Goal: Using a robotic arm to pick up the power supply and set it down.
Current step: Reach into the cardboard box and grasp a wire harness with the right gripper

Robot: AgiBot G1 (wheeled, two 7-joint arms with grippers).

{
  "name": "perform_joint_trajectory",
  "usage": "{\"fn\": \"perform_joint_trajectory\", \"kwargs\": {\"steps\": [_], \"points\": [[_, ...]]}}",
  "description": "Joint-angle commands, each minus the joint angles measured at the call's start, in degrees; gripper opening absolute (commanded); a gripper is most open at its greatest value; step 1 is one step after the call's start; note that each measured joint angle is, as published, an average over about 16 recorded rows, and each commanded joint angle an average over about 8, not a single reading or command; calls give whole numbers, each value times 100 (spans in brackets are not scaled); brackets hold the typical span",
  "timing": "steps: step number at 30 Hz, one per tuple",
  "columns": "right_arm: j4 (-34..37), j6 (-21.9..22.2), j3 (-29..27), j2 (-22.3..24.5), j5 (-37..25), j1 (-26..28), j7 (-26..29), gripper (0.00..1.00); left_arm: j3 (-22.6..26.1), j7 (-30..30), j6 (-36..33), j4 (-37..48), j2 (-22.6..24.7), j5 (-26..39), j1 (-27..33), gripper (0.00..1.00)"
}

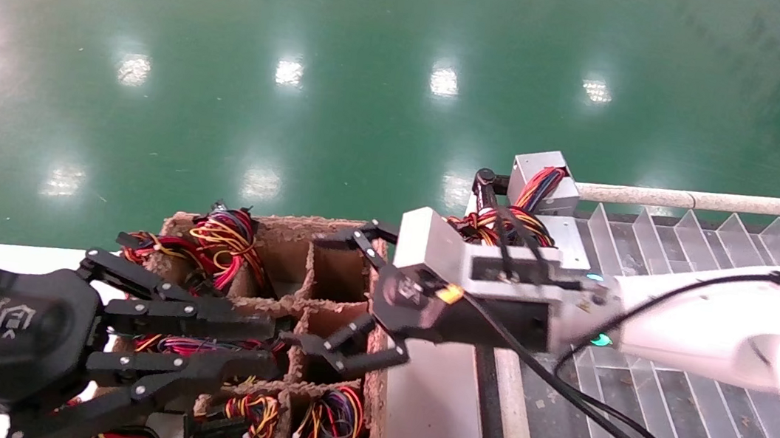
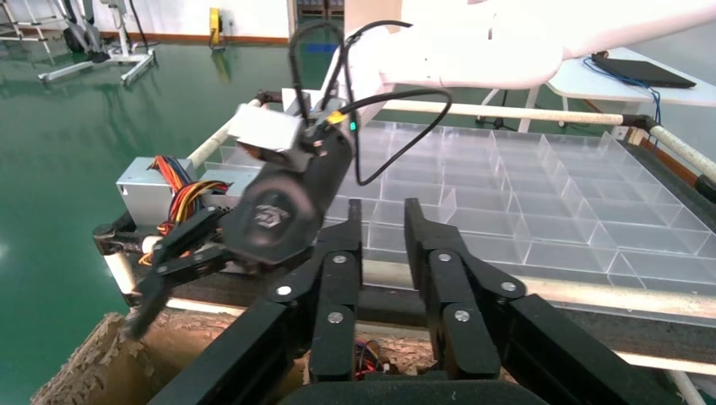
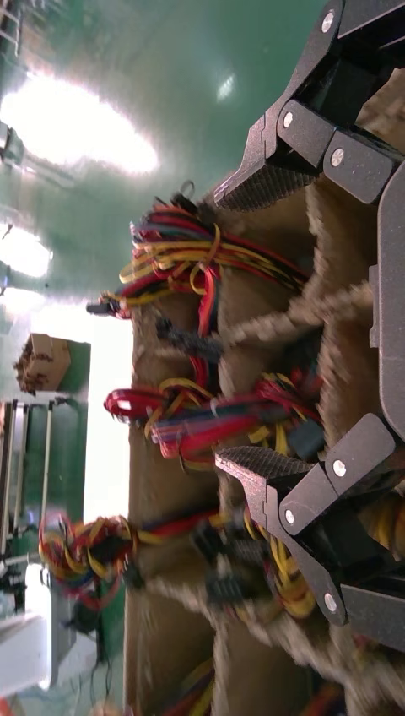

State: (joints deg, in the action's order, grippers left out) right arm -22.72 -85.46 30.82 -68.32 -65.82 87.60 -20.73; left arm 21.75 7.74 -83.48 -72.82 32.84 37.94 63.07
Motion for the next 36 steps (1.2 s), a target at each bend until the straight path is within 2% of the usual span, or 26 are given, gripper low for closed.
{"fn": "perform_joint_trajectory", "kwargs": {"steps": [1, 3, 5, 6, 11, 16, 25, 36], "points": [[342, 23, 26, -194, -46, 123, -212, 34, 0, 0, 0, 0, 0, 0, 0, 0], [624, 218, 15, -338, -59, 225, -376, 12, 0, 0, 0, 0, 0, 0, 0, 0], [875, 465, 5, -474, -79, 316, -514, 2, 0, 0, 0, 0, 0, 0, 0, 0], [983, 597, 2, -540, -89, 355, -571, 0, 0, 0, 0, 0, 0, 0, 0, 0], [1338, 1108, -1, -818, -110, 472, -759, 0, 1, 0, 0, 0, 0, 0, 0, 0], [1335, 1230, 33, -947, -45, 464, -792, 0, 1, 0, 0, 0, 0, -1, 0, 0], [816, 1429, 323, -1011, 194, 255, -560, 0, 1, -1, 1, 0, -1, -1, 0, 0], [85, 2101, 1090, -1033, 713, 2, -136, 0, 2, -1, 1, 0, -1, -1, 1, 0]]}}
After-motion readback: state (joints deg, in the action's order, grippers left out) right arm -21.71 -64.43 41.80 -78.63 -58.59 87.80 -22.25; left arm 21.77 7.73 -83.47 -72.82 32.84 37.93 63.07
